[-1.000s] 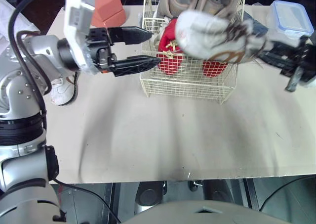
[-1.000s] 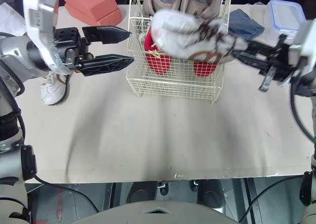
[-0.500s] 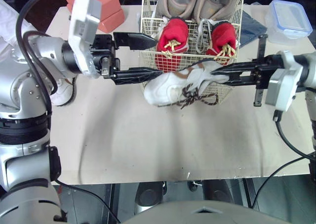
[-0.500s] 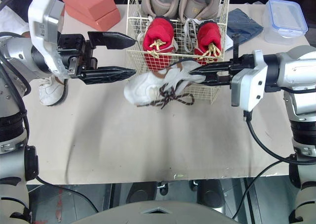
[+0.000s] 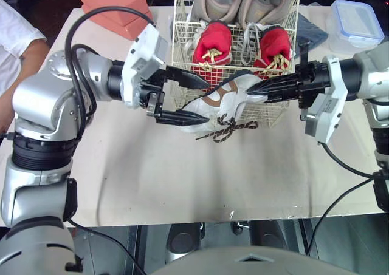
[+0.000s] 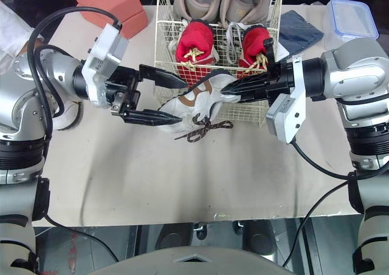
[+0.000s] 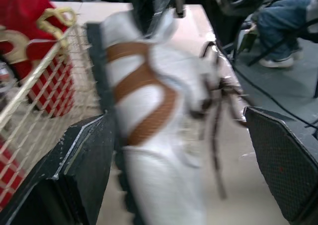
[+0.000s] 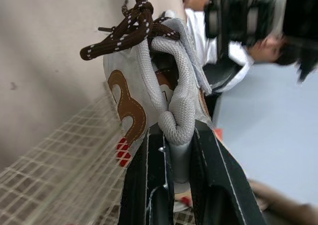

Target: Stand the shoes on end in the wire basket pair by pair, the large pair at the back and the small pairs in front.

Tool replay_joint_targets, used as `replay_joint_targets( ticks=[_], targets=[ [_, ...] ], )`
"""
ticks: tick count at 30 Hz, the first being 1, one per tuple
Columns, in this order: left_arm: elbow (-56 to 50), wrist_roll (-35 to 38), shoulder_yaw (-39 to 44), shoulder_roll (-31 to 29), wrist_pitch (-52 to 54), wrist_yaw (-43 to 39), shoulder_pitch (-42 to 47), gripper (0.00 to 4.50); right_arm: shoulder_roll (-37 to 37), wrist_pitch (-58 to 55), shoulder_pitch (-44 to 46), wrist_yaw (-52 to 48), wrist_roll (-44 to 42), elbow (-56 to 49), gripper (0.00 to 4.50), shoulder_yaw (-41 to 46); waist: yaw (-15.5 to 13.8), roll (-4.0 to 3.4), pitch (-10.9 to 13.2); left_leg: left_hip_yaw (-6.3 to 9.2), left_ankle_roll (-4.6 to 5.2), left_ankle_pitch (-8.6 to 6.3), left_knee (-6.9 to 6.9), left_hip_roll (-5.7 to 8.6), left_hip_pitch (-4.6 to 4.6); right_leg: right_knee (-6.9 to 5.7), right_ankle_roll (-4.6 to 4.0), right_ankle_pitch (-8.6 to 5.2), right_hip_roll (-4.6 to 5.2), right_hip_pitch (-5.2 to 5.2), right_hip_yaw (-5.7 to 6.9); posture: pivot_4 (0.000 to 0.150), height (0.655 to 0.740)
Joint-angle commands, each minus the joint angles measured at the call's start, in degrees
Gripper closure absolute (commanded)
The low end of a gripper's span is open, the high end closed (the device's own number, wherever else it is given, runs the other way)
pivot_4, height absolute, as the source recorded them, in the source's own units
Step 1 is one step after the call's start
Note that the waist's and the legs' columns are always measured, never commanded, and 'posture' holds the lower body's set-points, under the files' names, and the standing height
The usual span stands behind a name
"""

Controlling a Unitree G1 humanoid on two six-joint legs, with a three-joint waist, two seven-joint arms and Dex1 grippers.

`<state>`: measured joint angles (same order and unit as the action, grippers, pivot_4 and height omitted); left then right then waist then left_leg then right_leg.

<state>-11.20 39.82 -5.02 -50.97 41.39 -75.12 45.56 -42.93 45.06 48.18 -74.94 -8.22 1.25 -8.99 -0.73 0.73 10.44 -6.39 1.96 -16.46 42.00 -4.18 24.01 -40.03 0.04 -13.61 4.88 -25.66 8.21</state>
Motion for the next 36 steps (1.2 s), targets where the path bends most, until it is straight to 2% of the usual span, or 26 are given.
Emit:
replay_joint_targets(
  ticks=[1, 6, 13, 14, 15, 17, 20, 23, 27, 31, 34, 36],
  targets=[
    [0.75, -2.26, 0.48, -0.66, -1.52, -0.63, 1.52, 0.00, -0.32, 4.62, 0.91, 2.83, -0.41, -0.06, 4.49, 1.26, -0.02, 0.00, 0.00, -0.01, 0.00, 0.00, 0.00, 0.00, 0.00, 0.00, 0.00, 0.00, 0.00, 0.00, 0.00, 0.150, 0.6860],
    [-0.53, -0.53, -0.33, -0.47, 1.81, -3.00, 0.73, 0.00, 0.44, 7.13, 2.22, 6.11, 0.38, 0.38, 4.49, 1.14, 0.01, 0.00, 0.00, 0.00, 0.00, 0.00, 0.01, -0.01, 0.00, -0.02, -0.01, 0.00, 0.01, 0.00, -0.01, 0.150, 0.6860],
    [-0.32, -2.51, -1.51, -0.67, 2.02, -3.48, -0.04, 3.15, 0.07, 8.21, 3.52, 9.54, 1.37, 0.80, 4.50, 1.39, 0.01, 0.00, 0.00, 0.00, 0.00, 0.00, 0.03, -0.01, 0.00, -0.03, -0.01, 0.01, 0.01, -0.01, -0.02, 0.150, 0.6860],
    [-0.13, -2.90, -1.46, -0.47, 1.68, -3.21, -0.10, 3.67, -0.11, 7.21, 3.32, 9.92, 1.21, 0.59, 4.13, 1.46, 0.01, 0.00, 0.00, 0.00, 0.00, 0.00, 0.03, -0.01, 0.00, -0.04, -0.01, 0.01, 0.01, -0.01, -0.02, 0.150, 0.6860],
    [0.01, -2.99, -1.19, -0.12, 1.64, -2.81, -0.15, 3.96, -0.31, 5.78, 2.95, 10.21, 0.80, 0.25, 3.73, 1.48, 0.00, 0.00, 0.00, 0.00, 0.00, 0.00, 0.03, -0.01, 0.00, -0.04, -0.01, 0.01, 0.01, 0.00, -0.02, 0.150, 0.6860],
    [0.62, -2.99, -0.24, 1.03, 0.96, -1.63, -0.27, 4.01, -0.93, -0.80, 1.17, 10.60, -1.23, -1.19, 2.92, 1.43, -0.07, 0.00, 0.00, 0.00, 0.00, 0.00, 0.03, -0.01, 0.00, -0.04, -0.07, 0.04, 0.02, 0.00, -0.02, 0.150, 0.6860],
    [2.13, -0.95, 4.34, 5.12, -0.11, 2.77, -1.30, 4.01, -5.46, -24.76, -7.44, 11.47, -10.36, -7.46, 1.43, 2.69, -0.27, 0.01, 0.00, 0.04, 0.00, 0.00, 0.08, -0.01, 0.03, -0.05, -0.19, 0.11, 0.04, 0.02, 0.02, 0.150, 0.6860],
    [1.78, 1.41, 8.74, 8.77, -1.27, 5.58, -3.85, 4.01, -8.71, -40.67, -15.24, 15.03, -18.38, -14.50, 0.09, 6.45, -0.36, 0.02, 0.00, 0.31, 0.02, 0.00, 0.24, 0.00, 0.34, -0.01, -0.21, 0.13, 0.11, -0.02, 0.29, 0.150, 0.6860],
    [-0.65, 2.69, 11.29, 13.01, -4.33, 8.23, -8.74, 4.01, -7.49, -63.24, -23.52, 28.73, -35.43, -25.57, 0.00, 12.56, 0.09, -0.01, -0.02, 0.36, 0.01, 0.00, 0.18, 0.00, 0.39, -0.03, -0.23, 0.14, 0.12, -0.11, 0.32, 0.150, 0.6860],
    [-0.25, 1.33, 10.75, 15.78, -7.03, 9.69, -10.46, 4.01, -1.96, -75.26, -23.42, 42.87, -52.54, -32.13, 0.00, 15.65, -0.02, 0.00, -0.02, 0.43, 0.00, 0.01, 0.22, -0.01, 0.37, -0.04, -0.23, 0.13, 0.07, -0.05, 0.38, 0.150, 0.6860],
    [0.02, 1.85, 10.16, 17.05, -7.67, 9.93, -10.98, 4.01, 1.23, -79.09, -22.18, 48.43, -59.49, -33.37, 0.00, 16.47, -0.10, 0.03, -0.04, 0.45, 0.01, 0.00, 0.23, 0.01, 0.33, -0.04, -0.22, 0.13, 0.09, 0.01, 0.37, 0.150, 0.6860],
    [0.19, 1.86, 9.75, 17.59, -7.83, 10.01, -11.05, 4.01, 2.28, -80.68, -21.74, 49.97, -59.81, -33.99, 0.00, 15.81, -0.20, 0.04, -0.04, 0.48, 0.02, 0.00, 0.24, 0.02, 0.38, 0.00, -0.21, 0.13, 0.09, 0.01, 0.39, 0.150, 0.6860]
  ],
)
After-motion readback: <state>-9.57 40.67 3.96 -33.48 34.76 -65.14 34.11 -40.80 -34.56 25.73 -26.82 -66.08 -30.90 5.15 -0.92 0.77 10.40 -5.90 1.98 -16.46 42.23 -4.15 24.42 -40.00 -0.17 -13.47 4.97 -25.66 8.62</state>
